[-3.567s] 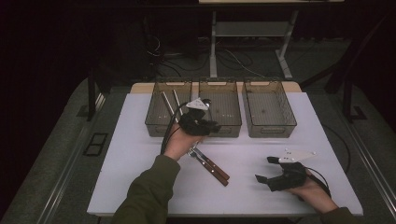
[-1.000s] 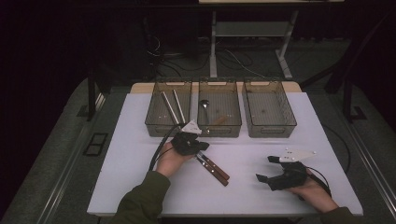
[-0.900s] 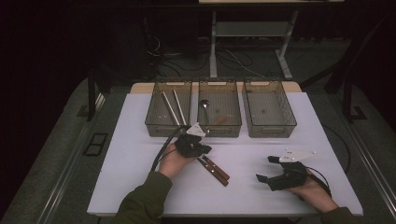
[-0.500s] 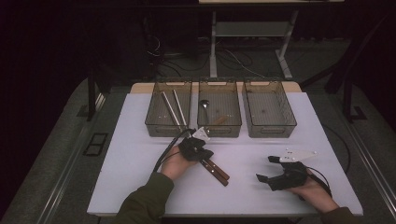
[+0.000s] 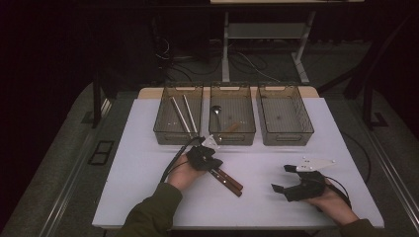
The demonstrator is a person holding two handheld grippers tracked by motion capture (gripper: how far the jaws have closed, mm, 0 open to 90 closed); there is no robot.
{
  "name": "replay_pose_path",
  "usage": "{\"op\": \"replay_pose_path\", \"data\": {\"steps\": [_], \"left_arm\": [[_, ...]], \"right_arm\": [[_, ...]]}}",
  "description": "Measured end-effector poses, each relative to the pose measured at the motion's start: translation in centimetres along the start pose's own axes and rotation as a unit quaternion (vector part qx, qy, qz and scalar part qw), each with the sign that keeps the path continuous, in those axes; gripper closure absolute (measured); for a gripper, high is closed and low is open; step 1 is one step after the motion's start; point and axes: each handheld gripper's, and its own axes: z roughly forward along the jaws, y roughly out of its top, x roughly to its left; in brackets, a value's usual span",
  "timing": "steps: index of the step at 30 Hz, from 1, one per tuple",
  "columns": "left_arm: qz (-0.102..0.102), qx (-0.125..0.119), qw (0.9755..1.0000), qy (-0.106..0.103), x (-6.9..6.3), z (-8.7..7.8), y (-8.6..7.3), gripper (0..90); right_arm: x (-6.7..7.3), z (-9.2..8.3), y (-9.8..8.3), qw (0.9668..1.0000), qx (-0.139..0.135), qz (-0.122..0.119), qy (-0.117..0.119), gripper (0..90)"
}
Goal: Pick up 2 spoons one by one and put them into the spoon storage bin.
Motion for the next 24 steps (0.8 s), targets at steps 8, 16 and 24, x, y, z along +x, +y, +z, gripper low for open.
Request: {"op": "replay_pose_path", "data": {"steps": [8, 16, 24], "left_arm": [[-0.007, 0.007, 0.9999, -0.009, -0.4, -0.8, -0.9, 89.1], [-0.002, 0.013, 0.9998, -0.012, -1.0, -1.6, -1.6, 89.0], [0.015, -0.018, 0.9992, -0.034, -3.5, -3.1, -1.7, 88.7]], "right_arm": [[0.0, 0.0, 0.0, 1.0, 0.002, -0.001, -0.001, 11.9], [0.0, 0.1, 0.0, 1.0, 0.002, 0.0, -0.001, 11.9], [0.0, 0.1, 0.0, 1.0, 0.003, 0.0, -0.001, 11.9]]}}
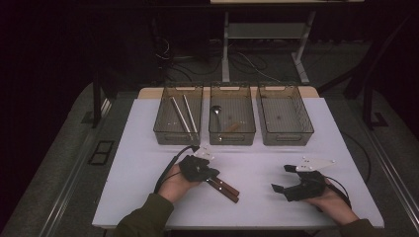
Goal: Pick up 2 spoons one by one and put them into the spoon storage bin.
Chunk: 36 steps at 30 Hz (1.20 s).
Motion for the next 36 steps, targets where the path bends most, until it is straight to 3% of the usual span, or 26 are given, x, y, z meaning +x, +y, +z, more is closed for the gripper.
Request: {"op": "replay_pose_path", "data": {"steps": [5, 7, 11, 19, 36], "left_arm": [[0.01, -0.003, 0.9991, -0.042, -2.5, 0.0, -0.5, 88.9], [0.022, 0.01, 0.9981, -0.057, -3.7, 0.6, -0.8, 88.9], [0.043, 0.038, 0.9965, -0.061, -4.6, 1.8, -0.7, 88.9], [0.052, 0.035, 0.9967, -0.05, -4.4, 3.0, 0.3, 88.9], [0.044, 0.024, 0.9985, -0.024, -2.5, 4.8, 2.4, 88.9]], "right_arm": [[0.1, 0.0, 0.0, 1.0, 0.001, -0.001, 0.0, 11.9], [0.1, 0.0, 0.0, 1.0, 0.001, -0.002, 0.0, 11.9], [0.2, 0.1, 0.0, 1.0, 0.001, -0.003, 0.0, 12.0], [0.1, 0.1, 0.0, 1.0, 0.001, -0.002, 0.0, 11.9], [0.2, 0.1, 0.1, 1.0, 0.002, -0.003, 0.001, 12.0]]}}
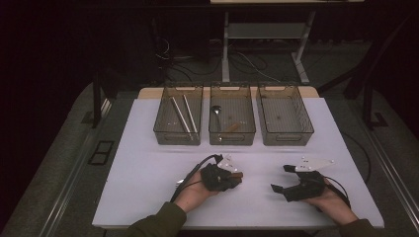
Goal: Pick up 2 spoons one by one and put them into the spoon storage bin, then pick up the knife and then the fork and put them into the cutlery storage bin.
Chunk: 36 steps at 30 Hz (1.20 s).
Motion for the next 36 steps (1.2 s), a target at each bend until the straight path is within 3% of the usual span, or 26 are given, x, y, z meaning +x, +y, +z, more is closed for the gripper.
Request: {"op": "replay_pose_path", "data": {"steps": [4, 8, 13, 16, 23, 31, 36], "left_arm": [[-0.002, -0.001, 0.9999, 0.013, 0.5, 0.2, 0.3, 88.9], [-0.003, -0.002, 0.9999, 0.012, 0.5, 0.1, 0.3, 88.9], [-0.006, -0.03, 0.9993, 0.019, 0.1, -1.4, 0.2, 83.8], [-0.013, -0.045, 0.9984, 0.031, 0.1, -2.8, -0.6, 78.9], [-0.051, -0.061, 0.9961, 0.036, 1.0, -5.2, -3.2, 73.3], [-0.042, -0.034, 0.9972, 0.051, 0.8, -4.9, -4.0, 72.6], [-0.041, -0.032, 0.997, 0.058, 0.9, -4.9, -4.4, 70.9]], "right_arm": [[0.0, 0.0, 0.0, 1.0, -0.001, -0.001, 0.0, 11.9], [0.0, -0.1, 0.0, 1.0, -0.001, 0.0, 0.0, 12.0], [0.0, -0.1, 0.0, 1.0, -0.001, -0.001, 0.0, 12.0], [0.0, -0.1, 0.0, 1.0, -0.002, 0.001, 0.001, 11.9], [0.1, -0.1, 0.0, 1.0, -0.002, 0.0, 0.002, 12.0], [0.1, -0.1, 0.0, 1.0, -0.003, -0.001, 0.001, 12.0], [0.0, -0.2, 0.0, 1.0, -0.003, 0.0, 0.001, 11.9]]}}
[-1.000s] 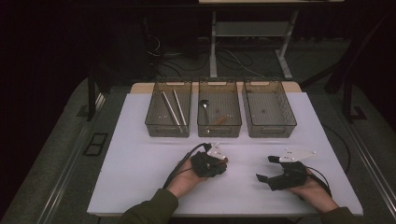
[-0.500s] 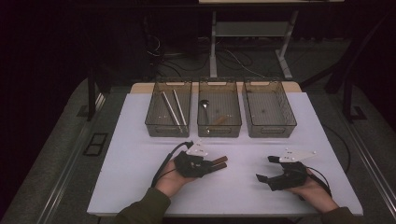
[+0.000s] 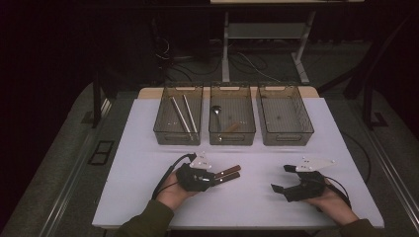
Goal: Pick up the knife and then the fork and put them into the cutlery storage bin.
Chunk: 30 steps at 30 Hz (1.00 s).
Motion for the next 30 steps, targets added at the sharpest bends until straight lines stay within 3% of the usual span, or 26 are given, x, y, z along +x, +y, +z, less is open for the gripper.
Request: {"op": "replay_pose_path", "data": {"steps": [8, 18, 21, 30], "left_arm": [[0.021, 0.029, 0.9994, 0.0, -0.56, 0.79, -0.23, 73.0], [0.03, 0.026, 0.999, -0.018, -0.22, 0.52, -0.64, 72.3], [0.039, 0.026, 0.9987, -0.018, -0.14, 0.55, -0.65, 75.9], [0.033, 0.03, 0.9987, -0.025, 0.08, 0.55, -0.44, 76.8]], "right_arm": [[-0.03, -0.03, -0.01, 1.0, -0.001, 0.001, -0.001, 11.9], [-0.01, -0.08, -0.03, 1.0, -0.002, 0.001, 0.001, 12.0], [-0.04, 0.04, 0.0, 1.0, 0.0, 0.003, 0.002, 11.9], [0.15, 0.1, 0.07, 1.0, -0.002, 0.0, 0.008, 12.0]]}}
